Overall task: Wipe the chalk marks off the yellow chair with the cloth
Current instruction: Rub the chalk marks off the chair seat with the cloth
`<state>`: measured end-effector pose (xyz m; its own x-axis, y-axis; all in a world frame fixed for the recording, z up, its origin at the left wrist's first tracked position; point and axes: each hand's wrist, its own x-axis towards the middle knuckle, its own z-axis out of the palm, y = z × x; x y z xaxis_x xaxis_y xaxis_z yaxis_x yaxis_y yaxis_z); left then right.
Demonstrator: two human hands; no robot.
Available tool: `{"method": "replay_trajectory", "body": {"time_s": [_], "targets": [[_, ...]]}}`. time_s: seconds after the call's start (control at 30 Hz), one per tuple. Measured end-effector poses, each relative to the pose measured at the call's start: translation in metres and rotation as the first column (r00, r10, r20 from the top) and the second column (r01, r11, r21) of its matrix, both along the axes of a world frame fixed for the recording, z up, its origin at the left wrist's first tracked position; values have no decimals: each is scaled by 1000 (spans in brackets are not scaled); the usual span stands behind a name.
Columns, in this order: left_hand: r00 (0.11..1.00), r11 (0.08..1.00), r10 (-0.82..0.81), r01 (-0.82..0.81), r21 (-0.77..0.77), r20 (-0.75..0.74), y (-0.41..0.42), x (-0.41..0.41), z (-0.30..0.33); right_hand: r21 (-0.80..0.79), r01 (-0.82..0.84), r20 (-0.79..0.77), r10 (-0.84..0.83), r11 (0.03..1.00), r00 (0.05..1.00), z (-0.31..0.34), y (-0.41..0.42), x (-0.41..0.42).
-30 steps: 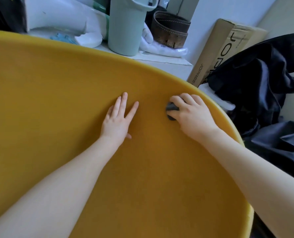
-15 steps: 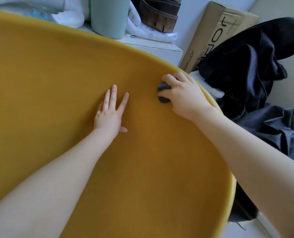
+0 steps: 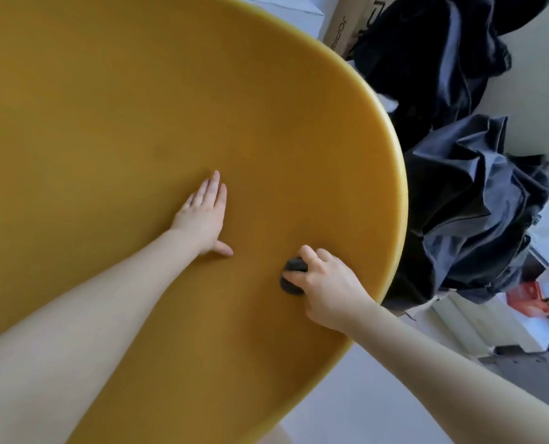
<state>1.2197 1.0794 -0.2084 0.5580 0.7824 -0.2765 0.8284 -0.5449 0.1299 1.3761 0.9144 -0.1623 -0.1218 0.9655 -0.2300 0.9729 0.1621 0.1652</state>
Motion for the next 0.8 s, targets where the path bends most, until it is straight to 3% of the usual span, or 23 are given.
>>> {"method": "replay_trajectory", "body": {"time_s": [0.1,0.2,0.3,0.4,0.53,0.63,0.8], "targets": [[998,998,58,-58,7,-33,-9,-3,-8,73,-50,68,45,996,997,22,24,15],[988,991,121,-114,69,-98,-19,-3,-11,367,-17,163,-46,930,986,47,73,38],[972,979,198,-191,69,-124,-23,-6,-13,585,2,153,-112,811,982,44,93,42],[950,959,283,-280,41,-129,-23,-11,-13,484,21,82,-69,875,994,1,66,13],[962,961,260,-266,-78,-83,-20,-16,-12,264,82,-110,-54,961,992,-47,39,-31],[980,980,195,-196,-36,-37,-12,-31,-12,350,36,-35,-25,936,999,-45,61,-26],[986,986,163,-164,28,29,-1,-62,-24,649,179,-18,-220,740,975,-21,126,-9]]}}
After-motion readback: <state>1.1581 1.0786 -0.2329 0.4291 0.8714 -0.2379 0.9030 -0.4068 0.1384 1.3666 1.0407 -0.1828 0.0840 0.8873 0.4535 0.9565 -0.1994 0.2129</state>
